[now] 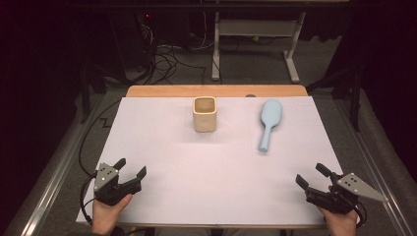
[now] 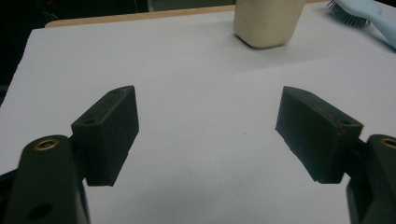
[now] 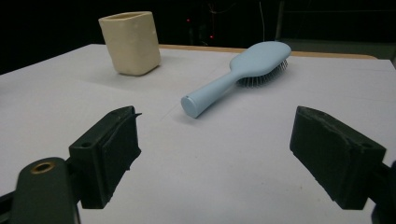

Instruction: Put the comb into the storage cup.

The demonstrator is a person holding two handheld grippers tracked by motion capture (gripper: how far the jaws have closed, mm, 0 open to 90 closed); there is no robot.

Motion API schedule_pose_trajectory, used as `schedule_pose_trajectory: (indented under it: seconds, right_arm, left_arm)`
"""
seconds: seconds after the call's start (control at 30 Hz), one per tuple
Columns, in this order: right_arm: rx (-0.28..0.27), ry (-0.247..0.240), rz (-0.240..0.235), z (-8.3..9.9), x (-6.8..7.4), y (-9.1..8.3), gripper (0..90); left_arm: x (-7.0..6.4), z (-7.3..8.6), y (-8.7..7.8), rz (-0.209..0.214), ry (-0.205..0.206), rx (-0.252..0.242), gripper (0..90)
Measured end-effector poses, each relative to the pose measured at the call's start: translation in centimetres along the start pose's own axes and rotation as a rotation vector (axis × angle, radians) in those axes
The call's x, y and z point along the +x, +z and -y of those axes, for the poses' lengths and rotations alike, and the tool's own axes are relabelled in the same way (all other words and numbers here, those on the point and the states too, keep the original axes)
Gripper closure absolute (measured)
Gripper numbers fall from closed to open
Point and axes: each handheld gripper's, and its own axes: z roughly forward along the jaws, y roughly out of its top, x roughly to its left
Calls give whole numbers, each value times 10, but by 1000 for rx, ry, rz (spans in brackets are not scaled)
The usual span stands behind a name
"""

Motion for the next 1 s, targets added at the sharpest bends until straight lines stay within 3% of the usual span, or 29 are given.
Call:
schedule_pose_trajectory:
  seconds: [1.0]
  right_arm:
    - [-33, -44, -21, -6, 7, 0, 167]
  left_arm:
    - [-1, 1, -1, 20, -5, 6, 222]
